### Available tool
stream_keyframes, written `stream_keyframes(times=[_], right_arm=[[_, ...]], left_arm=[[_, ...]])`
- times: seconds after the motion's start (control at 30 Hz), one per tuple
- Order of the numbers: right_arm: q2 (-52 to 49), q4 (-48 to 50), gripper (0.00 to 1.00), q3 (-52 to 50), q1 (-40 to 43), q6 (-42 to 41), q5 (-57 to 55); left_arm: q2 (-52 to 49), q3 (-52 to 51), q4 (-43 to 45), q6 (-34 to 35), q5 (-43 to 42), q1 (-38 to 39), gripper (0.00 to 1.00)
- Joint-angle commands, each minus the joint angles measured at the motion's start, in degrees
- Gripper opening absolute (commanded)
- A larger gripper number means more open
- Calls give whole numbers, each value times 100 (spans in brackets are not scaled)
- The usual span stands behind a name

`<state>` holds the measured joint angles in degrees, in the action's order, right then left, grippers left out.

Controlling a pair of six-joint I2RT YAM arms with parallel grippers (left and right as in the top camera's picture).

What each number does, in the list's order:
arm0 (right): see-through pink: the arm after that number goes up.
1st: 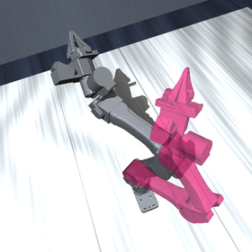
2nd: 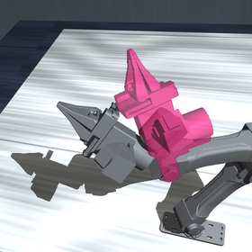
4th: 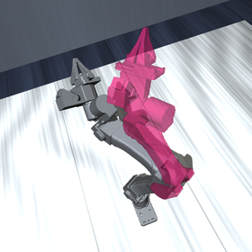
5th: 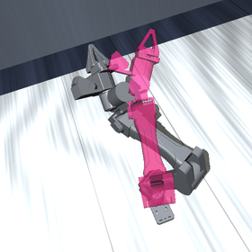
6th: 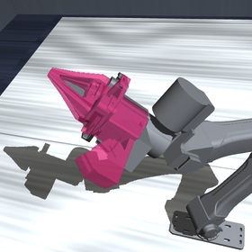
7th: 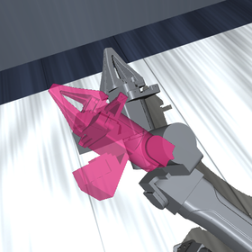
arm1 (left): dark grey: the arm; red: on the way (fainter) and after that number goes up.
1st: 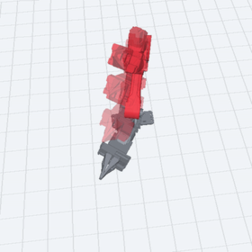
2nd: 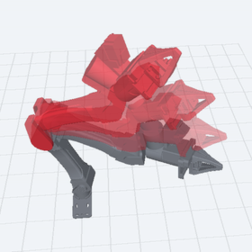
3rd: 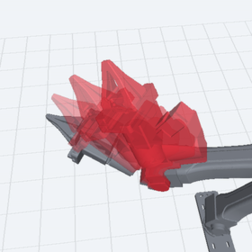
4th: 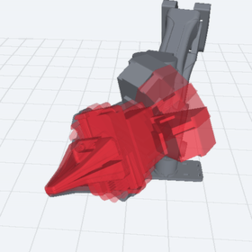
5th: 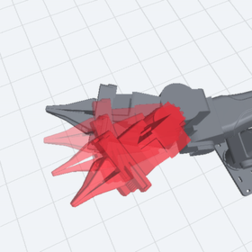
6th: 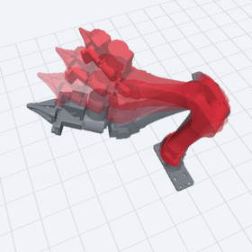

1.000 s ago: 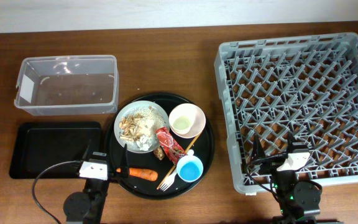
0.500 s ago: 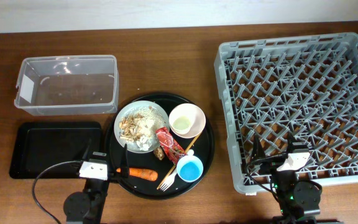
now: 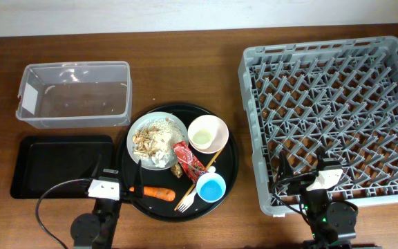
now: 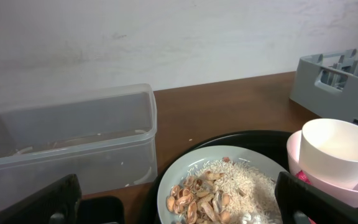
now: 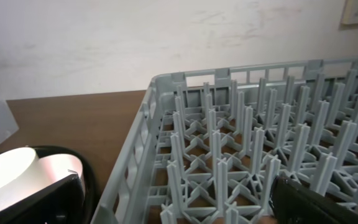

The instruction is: Sort waste into correct bins and load items into the dishwasher rack

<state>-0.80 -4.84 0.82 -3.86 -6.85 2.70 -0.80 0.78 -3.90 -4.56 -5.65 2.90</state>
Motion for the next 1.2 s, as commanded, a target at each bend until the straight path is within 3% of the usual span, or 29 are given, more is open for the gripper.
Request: stream_keyframes(times=[0.0,0.13,0.3,0.73,1.03,1.17], right_arm=[[44,-417,99,293,-26,39,227],[-17,-1102,99,940,-26,39,227],[-520,-2426,99,2090,-26,39,229],[-3329,-5421,99,5023,-26,42,229],[-3895,-5713,98,5134,-26,44,225],[-3895,-5718,99,5132,-26,44,221]], left_arm=[[42,131,-175,42,-120,33,99],[-184,732,-802,247,-122,33,99],[-1189,1869,-1753,389,-120,33,99],[-5252,5357,-4638,389,-728,33,99],[-6666,5530,-4562,417,-1631,33,99],[-7350,5530,-4450,852,-1467,85,99]])
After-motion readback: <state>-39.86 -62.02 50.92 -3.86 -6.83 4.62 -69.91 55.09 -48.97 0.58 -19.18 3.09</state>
